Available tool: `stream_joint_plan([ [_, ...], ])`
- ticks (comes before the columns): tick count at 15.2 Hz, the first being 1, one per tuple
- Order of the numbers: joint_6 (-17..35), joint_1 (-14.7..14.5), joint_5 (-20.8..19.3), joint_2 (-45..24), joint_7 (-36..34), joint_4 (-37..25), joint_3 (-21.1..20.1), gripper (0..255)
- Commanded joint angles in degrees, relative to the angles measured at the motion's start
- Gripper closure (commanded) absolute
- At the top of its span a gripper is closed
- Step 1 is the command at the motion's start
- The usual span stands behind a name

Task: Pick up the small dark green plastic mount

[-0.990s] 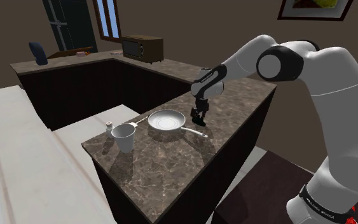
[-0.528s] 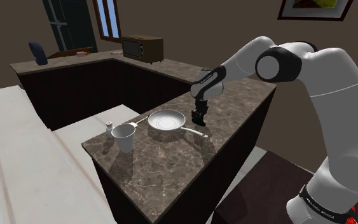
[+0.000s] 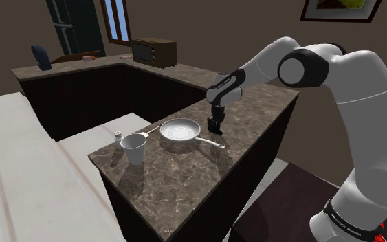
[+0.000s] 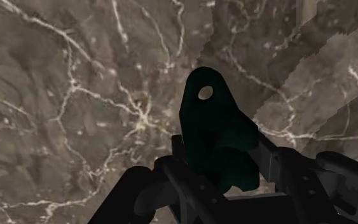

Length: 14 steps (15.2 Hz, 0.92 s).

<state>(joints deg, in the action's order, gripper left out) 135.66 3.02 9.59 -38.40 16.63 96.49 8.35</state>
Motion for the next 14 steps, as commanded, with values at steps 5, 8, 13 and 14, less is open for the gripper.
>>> stream_joint_plan([
  [5,-2.91,-0.3,-0.57,2.89,-0.42,-0.03,0.45,255],
  [8,-4.51,-0.43,-0.86,4.31,-0.64,-0.21,0.66,255],
  [13,-6.78,-0.6,-1.28,6.17,-0.94,-0.64,0.93,255],
  [14,-6.79,-0.6,-1.28,6.17,-0.94,-0.65,0.93,255],
])
